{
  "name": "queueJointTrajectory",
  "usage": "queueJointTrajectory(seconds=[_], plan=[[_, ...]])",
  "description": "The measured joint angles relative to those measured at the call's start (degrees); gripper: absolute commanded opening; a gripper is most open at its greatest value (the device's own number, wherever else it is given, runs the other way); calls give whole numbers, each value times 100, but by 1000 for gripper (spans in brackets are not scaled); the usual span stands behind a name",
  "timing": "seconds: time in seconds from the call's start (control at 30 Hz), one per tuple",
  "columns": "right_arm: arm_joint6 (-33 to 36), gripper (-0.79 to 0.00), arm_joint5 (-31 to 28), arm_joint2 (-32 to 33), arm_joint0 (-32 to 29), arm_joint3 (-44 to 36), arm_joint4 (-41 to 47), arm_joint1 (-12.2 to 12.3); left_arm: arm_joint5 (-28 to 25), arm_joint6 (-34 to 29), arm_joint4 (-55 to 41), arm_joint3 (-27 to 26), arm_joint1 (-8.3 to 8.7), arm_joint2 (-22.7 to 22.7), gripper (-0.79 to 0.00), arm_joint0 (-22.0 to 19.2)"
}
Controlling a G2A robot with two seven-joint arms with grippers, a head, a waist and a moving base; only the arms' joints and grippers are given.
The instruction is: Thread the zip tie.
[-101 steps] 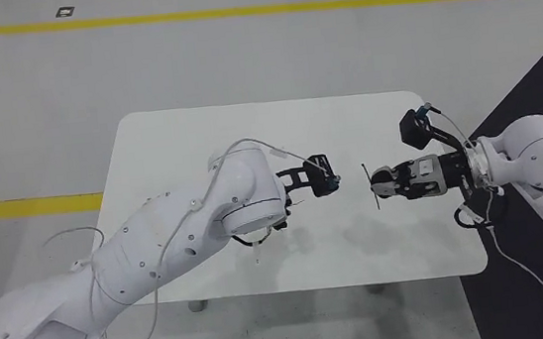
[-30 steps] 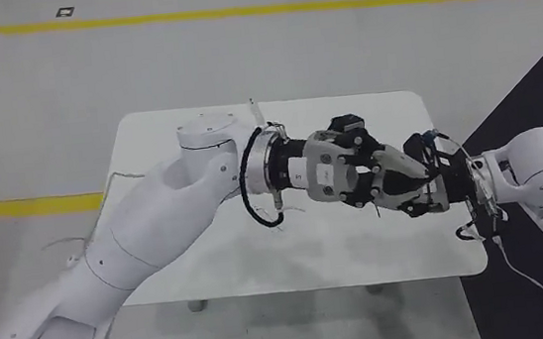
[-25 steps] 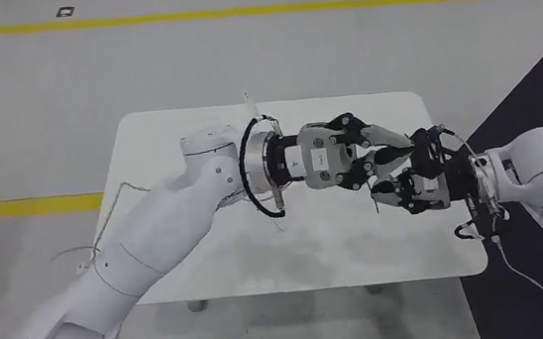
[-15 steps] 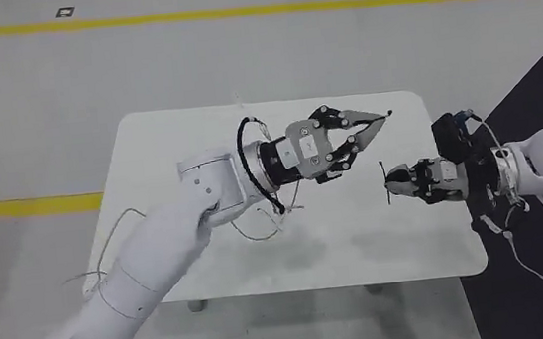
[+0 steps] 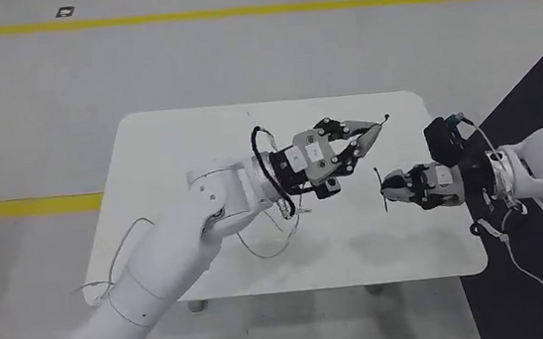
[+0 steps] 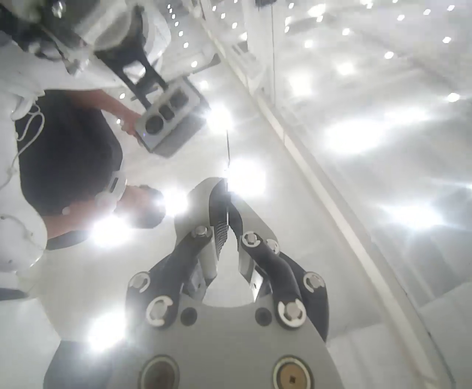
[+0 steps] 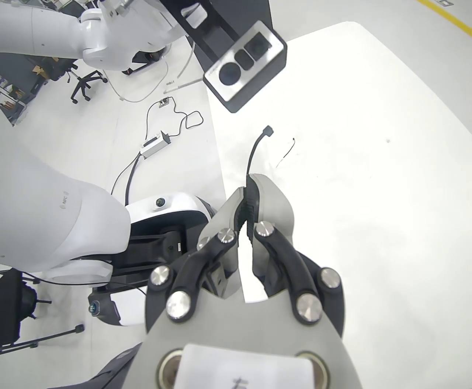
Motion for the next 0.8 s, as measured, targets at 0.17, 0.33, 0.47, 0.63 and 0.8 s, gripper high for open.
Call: queueJointTrajectory(seconds=[0.17,0.33,0.47,0.63,0.8], plan=[[279,-785,284,-260,214,45,442,84,-72,803,-444,-68,-47,-83,-785,73],[566,-785,572,-560,463,233,747,142,11,847,-645,-257,-99,-178,-785,116],[553,-785,571,-552,452,228,737,140,7,815,-619,-269,-105,-177,-785,106],[319,-785,735,-561,360,215,680,111,-113,873,-619,-311,-114,-180,-785,302],[495,-785,650,-510,370,274,879,110,-226,1255,-832,-326,-152,-214,-785,451]])
